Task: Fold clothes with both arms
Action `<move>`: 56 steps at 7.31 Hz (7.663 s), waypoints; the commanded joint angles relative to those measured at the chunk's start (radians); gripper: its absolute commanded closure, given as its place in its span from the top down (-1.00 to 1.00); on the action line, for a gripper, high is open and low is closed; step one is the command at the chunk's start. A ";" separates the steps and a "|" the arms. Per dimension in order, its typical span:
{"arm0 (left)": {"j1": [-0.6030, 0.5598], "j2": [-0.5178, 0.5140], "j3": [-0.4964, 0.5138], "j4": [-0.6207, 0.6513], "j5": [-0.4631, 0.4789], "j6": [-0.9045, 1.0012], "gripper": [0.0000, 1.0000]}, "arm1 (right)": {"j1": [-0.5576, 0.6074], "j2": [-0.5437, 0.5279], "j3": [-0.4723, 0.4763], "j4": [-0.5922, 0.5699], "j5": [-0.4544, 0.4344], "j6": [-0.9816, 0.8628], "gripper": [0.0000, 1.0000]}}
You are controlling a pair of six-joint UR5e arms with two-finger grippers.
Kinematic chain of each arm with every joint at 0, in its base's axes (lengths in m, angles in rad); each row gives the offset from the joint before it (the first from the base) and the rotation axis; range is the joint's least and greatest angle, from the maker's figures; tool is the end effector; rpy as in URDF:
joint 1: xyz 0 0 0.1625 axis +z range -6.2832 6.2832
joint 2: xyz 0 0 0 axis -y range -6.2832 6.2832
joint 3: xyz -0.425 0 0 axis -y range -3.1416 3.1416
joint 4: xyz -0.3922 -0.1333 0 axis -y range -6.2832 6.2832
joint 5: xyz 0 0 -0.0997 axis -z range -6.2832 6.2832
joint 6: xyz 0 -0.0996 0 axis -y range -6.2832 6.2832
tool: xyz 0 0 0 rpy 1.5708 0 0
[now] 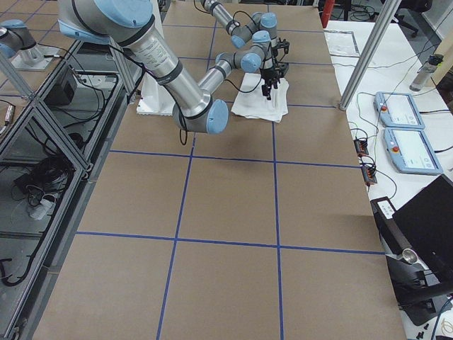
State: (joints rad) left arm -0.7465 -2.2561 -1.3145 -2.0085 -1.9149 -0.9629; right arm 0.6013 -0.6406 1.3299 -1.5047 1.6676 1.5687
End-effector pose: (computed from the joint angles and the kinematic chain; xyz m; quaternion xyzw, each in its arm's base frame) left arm 0.4914 -0.5904 0.3131 0.1382 0.4198 0.0098 0.8970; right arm -0.5765 -0.5455 0.1709 0.0665 -0.3651 0.2570 0.8923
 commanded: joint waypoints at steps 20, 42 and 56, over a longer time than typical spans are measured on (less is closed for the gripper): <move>-0.238 -0.054 0.149 -0.013 -0.181 0.210 1.00 | 0.000 0.065 -0.235 0.091 -0.083 0.067 -1.00; -0.744 0.405 -0.255 0.463 -0.282 1.160 1.00 | 0.653 -0.632 0.388 -0.238 0.532 -1.420 1.00; -0.829 0.707 -0.379 0.459 -0.481 1.156 1.00 | 0.853 -1.102 0.539 -0.082 0.627 -1.558 1.00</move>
State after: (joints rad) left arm -1.5753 -1.5496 -1.6775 -1.5509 -2.3968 0.1920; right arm 1.4469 -1.7005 1.8775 -1.6739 2.2972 0.0062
